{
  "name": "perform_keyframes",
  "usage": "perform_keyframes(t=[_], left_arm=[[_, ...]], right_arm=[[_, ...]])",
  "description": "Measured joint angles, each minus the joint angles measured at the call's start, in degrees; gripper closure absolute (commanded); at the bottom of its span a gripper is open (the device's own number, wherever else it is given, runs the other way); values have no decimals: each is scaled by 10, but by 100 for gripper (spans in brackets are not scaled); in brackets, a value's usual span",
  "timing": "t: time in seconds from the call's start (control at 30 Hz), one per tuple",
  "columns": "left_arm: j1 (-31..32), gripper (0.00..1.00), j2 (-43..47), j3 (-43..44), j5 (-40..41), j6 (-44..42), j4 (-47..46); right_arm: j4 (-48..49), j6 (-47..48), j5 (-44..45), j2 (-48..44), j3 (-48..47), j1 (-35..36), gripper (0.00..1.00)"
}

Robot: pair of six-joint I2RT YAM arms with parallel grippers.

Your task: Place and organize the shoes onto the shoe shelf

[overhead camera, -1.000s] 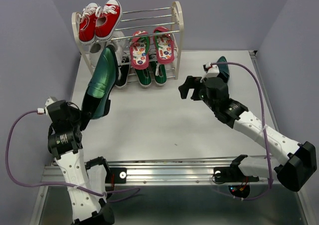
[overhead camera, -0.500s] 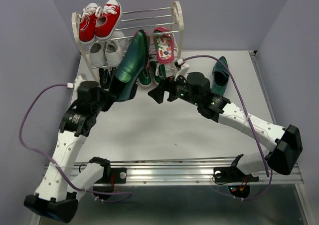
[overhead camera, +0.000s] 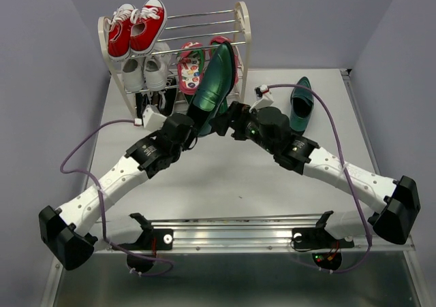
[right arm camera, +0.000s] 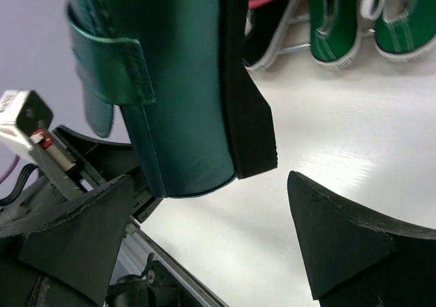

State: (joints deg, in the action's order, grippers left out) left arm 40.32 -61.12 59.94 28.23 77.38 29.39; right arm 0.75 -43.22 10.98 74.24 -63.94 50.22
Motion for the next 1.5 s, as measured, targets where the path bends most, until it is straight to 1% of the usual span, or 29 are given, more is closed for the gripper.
perform_keyframes(t=[0.07,0.23,0.33,0.37,0.5,0.53,0.57,0.6,0.67,0.7,0.73,0.77,0.8,0.83,0.87,0.93,0.97,1.0,1.13,1.17,1.2,1.37,1.47,1.5], left_arm=[[18,100,-21,0,22,31,-13],[65,100,-72,2,76,103,-18],[84,100,-97,11,95,135,-14],[89,100,-104,16,104,144,-10],[105,100,-122,31,123,167,-4],[108,100,-123,32,129,173,-3],[108,100,-123,32,132,177,-2],[110,100,-123,32,139,183,3],[112,100,-124,32,153,192,11],[114,100,-125,32,162,195,15],[115,96,-126,32,169,198,17],[116,85,-127,32,174,200,19],[117,60,-127,33,177,200,19],[118,41,-127,34,178,198,19],[119,29,-127,35,178,191,19],[123,19,-123,43,173,185,0],[125,16,-120,47,170,170,-5],[126,9,-115,48,163,159,-14],[129,7,-82,48,135,99,-45],[129,2,-67,47,122,80,-52],[129,1,-52,45,113,68,-56],[129,1,31,30,73,-5,-82],[130,1,79,18,50,-46,-81],[130,1,106,14,39,-69,-68]], right_arm=[[-18,-17,15,6,2,1,3],[-65,-23,56,36,-13,21,5],[-85,-21,76,57,-30,36,16],[-89,-21,83,61,-32,39,24],[-101,-22,104,83,-56,39,46],[-103,-20,107,86,-59,39,58],[-106,-22,111,89,-61,39,58],[-106,-21,113,92,-62,39,70],[-109,-21,116,96,-67,40,79],[-112,-20,121,99,-72,43,86],[-114,-18,126,102,-76,46,93],[-116,-17,128,105,-80,47,99],[-118,-14,132,107,-84,48,99],[-120,-11,136,108,-87,48,99],[-124,-4,143,109,-90,49,99],[-147,17,158,110,-96,49,99],[-154,26,164,111,-96,45,99],[-162,36,167,111,-99,44,99],[-194,74,178,112,-121,43,99],[-204,84,178,113,-127,42,99],[-211,92,178,113,-134,40,99],[-244,142,159,125,-182,21,99],[-263,177,143,126,-214,12,99],[-278,194,138,127,-239,9,99]])
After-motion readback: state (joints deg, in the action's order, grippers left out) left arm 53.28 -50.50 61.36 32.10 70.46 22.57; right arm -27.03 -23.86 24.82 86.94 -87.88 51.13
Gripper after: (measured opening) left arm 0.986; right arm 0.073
